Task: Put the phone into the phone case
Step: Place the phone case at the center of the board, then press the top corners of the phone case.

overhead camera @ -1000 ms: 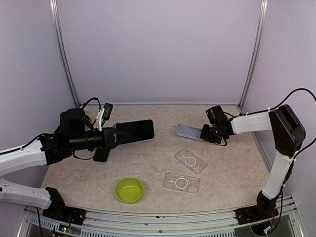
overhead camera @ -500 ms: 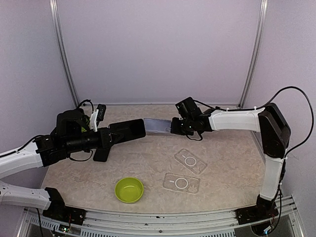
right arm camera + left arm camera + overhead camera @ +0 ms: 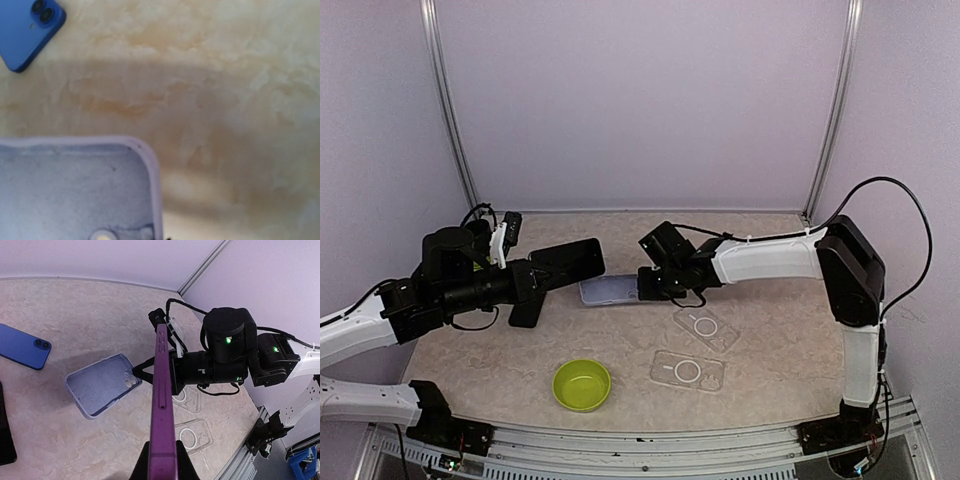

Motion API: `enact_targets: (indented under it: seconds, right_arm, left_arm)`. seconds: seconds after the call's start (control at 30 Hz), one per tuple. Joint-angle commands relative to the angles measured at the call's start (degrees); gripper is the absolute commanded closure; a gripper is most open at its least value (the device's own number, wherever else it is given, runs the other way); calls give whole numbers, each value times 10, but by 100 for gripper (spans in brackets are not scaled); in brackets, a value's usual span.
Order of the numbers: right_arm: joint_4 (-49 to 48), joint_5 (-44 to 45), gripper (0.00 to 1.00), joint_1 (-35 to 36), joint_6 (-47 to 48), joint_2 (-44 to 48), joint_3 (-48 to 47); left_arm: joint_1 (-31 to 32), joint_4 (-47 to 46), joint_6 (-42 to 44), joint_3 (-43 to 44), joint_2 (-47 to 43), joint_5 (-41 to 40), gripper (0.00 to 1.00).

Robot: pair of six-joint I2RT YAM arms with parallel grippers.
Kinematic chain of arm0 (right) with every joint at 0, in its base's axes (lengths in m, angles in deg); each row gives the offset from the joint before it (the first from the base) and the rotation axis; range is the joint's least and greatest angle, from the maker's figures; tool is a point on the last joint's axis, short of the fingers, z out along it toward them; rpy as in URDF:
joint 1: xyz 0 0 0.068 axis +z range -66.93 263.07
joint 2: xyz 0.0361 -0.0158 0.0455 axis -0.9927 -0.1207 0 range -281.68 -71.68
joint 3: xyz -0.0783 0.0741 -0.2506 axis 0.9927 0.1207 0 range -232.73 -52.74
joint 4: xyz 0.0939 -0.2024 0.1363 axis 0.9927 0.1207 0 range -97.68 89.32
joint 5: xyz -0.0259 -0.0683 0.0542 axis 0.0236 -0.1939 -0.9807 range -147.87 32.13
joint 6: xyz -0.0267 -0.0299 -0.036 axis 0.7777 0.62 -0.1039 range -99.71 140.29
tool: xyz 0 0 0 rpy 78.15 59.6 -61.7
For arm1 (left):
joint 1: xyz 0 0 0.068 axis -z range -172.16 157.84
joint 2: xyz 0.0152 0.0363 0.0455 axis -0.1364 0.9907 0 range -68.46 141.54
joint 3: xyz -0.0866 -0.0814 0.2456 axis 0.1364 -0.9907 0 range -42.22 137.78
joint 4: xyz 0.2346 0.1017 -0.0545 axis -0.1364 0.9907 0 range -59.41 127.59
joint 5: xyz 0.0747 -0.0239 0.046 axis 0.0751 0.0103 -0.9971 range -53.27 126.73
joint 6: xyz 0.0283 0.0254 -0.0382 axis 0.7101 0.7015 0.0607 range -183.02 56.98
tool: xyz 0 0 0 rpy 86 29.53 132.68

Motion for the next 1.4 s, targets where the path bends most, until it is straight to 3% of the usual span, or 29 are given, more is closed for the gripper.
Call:
enact_targets:
  seconds: [0.0, 0.23, 0.43, 0.67, 0.8, 1.0, 1.2, 1.37]
  right_arm:
    - [2, 11, 100, 18, -25, -3, 4]
    - [1, 9, 100, 33, -46, -14, 26]
    - [1, 8, 92, 42, -54, -14, 33]
    - [-3, -7, 66, 45, -55, -2, 50]
    - [-10, -1, 51, 43, -43, 35, 69]
    - [-60, -31, 36, 21, -2, 99, 118]
    - [-140, -121, 12, -21, 33, 125, 166]
    - [-205, -188, 4, -39, 48, 124, 185]
  left_arm:
    - [-3, -18, -14, -4, -2, -21, 100]
    - [-3, -34, -41, -27, 6, -40, 100]
    - [-3, -11, -68, -22, 26, -46, 100]
    - [-3, 3, -84, -13, 83, -51, 100]
    - [-3, -13, -94, -13, 114, -13, 100]
    - [-4, -43, -111, -3, 149, 32, 100]
    - [-11, -47, -134, 28, 204, 88, 100]
    - [-26, -56, -150, 37, 249, 128, 100]
